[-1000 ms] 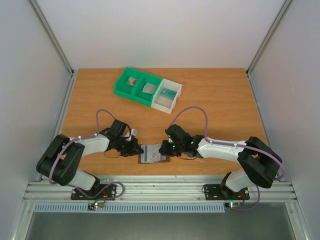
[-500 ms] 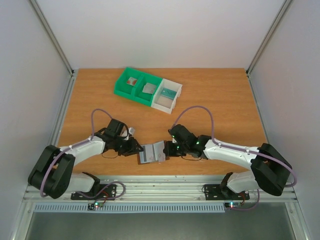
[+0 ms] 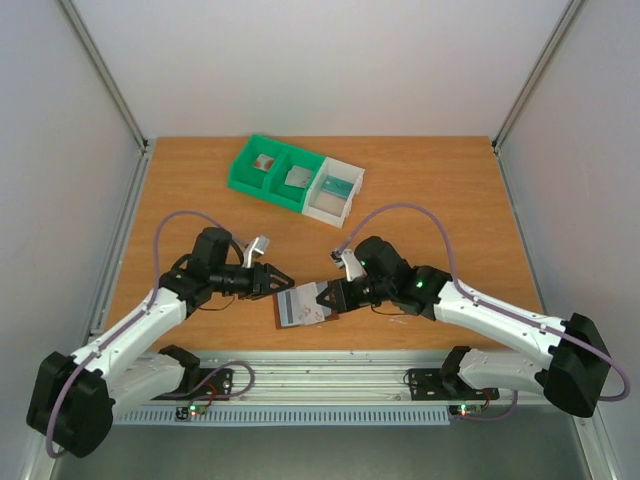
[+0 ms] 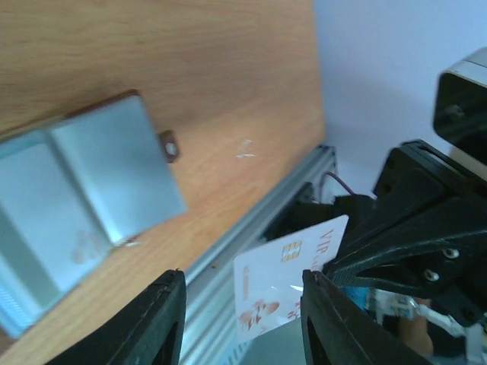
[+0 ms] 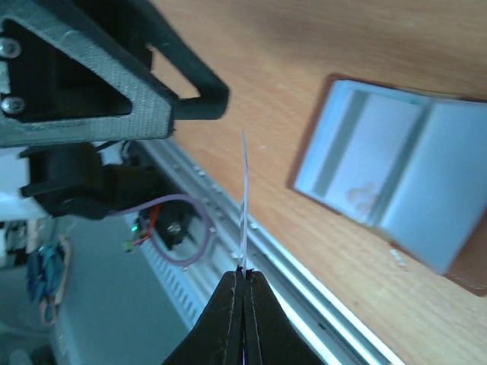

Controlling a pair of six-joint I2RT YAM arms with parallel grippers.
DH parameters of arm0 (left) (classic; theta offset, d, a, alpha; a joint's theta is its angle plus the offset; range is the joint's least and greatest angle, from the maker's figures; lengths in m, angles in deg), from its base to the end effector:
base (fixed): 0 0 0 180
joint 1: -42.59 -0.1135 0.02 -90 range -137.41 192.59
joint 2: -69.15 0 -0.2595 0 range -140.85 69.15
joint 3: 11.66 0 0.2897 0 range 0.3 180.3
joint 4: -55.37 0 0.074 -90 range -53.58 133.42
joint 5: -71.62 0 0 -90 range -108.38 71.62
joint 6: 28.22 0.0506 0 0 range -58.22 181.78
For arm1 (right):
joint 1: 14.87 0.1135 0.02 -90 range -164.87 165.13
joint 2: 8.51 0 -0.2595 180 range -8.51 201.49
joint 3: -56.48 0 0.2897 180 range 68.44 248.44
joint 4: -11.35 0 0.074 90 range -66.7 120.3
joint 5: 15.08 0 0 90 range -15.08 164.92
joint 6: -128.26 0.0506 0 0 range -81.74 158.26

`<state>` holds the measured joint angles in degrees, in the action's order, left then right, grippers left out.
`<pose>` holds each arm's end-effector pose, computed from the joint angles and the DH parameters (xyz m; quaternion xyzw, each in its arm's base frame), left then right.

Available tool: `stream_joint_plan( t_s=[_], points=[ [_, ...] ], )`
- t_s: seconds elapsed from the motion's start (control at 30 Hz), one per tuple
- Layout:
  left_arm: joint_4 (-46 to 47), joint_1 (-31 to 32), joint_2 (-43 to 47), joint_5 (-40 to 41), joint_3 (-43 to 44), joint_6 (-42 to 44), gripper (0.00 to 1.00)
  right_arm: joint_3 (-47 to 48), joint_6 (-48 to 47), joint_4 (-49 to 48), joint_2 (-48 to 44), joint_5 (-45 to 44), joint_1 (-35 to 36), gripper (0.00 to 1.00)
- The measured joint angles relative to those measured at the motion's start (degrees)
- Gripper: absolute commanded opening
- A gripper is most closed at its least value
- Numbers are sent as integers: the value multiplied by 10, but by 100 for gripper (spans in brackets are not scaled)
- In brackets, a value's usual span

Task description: Take the credit cards out of the card holder

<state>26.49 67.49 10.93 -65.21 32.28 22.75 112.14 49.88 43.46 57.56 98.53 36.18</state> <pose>0.2052 -0.1359 0.1883 0.0532 0.8551 -0.5025 0.1164 0.1655 0.2370 0.2170 -0.3798 0.8157 0.3649 0.2392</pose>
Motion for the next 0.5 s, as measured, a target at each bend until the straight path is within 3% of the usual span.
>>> stream_joint_plan(
  t_s=[0.5],
  points=[
    [-5, 0, 73, -158, 31, -5, 42, 42, -38, 9, -30, 156, 0, 1]
  ],
)
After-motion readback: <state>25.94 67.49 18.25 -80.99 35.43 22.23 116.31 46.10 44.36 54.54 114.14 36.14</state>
